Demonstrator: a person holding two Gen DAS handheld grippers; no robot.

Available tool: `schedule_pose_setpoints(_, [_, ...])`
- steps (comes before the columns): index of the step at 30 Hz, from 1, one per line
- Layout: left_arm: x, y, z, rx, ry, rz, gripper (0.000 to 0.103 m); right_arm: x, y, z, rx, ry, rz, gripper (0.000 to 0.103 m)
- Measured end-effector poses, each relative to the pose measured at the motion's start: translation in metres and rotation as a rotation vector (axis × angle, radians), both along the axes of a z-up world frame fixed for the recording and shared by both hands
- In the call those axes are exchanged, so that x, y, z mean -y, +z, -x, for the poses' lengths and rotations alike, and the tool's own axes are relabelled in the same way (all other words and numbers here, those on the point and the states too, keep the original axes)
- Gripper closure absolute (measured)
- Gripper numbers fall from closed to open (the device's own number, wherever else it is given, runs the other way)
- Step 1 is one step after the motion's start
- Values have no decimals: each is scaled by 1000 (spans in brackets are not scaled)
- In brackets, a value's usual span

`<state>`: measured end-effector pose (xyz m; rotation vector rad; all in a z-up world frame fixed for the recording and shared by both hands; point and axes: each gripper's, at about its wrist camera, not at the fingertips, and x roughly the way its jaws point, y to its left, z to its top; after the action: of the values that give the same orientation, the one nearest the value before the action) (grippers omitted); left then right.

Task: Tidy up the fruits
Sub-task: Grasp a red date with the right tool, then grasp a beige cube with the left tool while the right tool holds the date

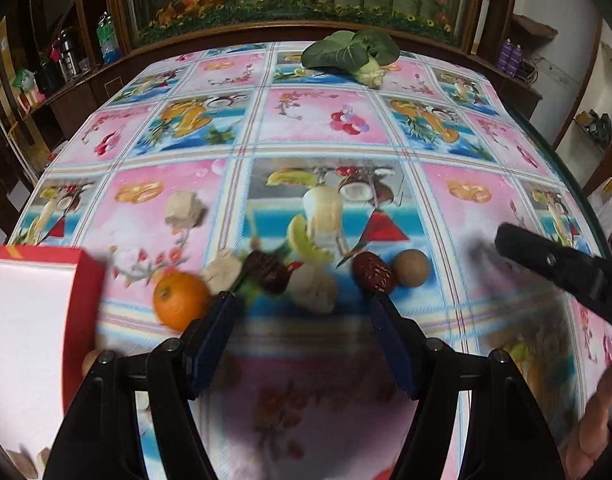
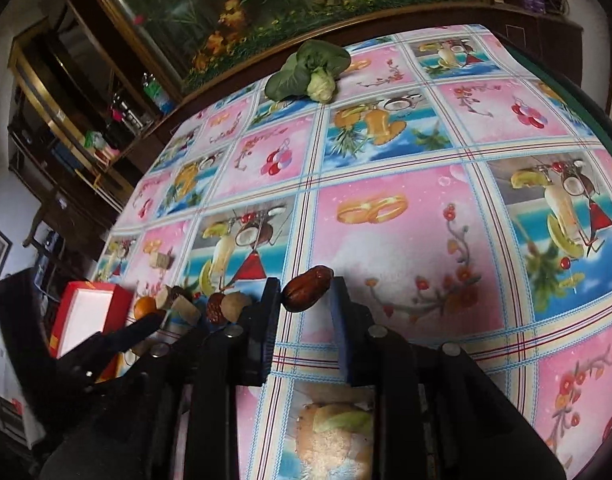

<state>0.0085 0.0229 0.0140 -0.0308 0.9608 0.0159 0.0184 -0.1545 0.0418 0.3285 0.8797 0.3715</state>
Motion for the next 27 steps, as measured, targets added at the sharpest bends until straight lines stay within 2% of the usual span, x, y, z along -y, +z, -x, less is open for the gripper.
schedule_pose_setpoints(1, [2,-2,-3,-1,-6,-6,40,1,0,0,-4,2,-6,76])
schedule_pose_setpoints(6, [3,-3,-4,40,-29,-3,52,-1,0,0,-13,18,-30,76])
schedule_pose_setpoints(10, [3,-1,1,57,-35,0,79,-1,-1,0,-8,24,-30,76])
schedule_pose_setpoints(13, [2,0,9,55,-41,17,89,-1,-1,0,-6,24,-31,76])
schedule_pose_setpoints(20, [-6,9,42,80,-51,65,93,-6,-3,1,25,33,-12,76])
schedule_pose_setpoints(24, [-10,15,50,92,-31,26,93,-10,-4,3,49,35,13,76])
schedule_pose_setpoints(26, [-12,14,45,74,-9,45,86,-9,-5,3,51,26,13,76])
schedule_pose_setpoints(27, [-11,12,41,58,-4,53,69,-8,-5,3,49,25,13,76])
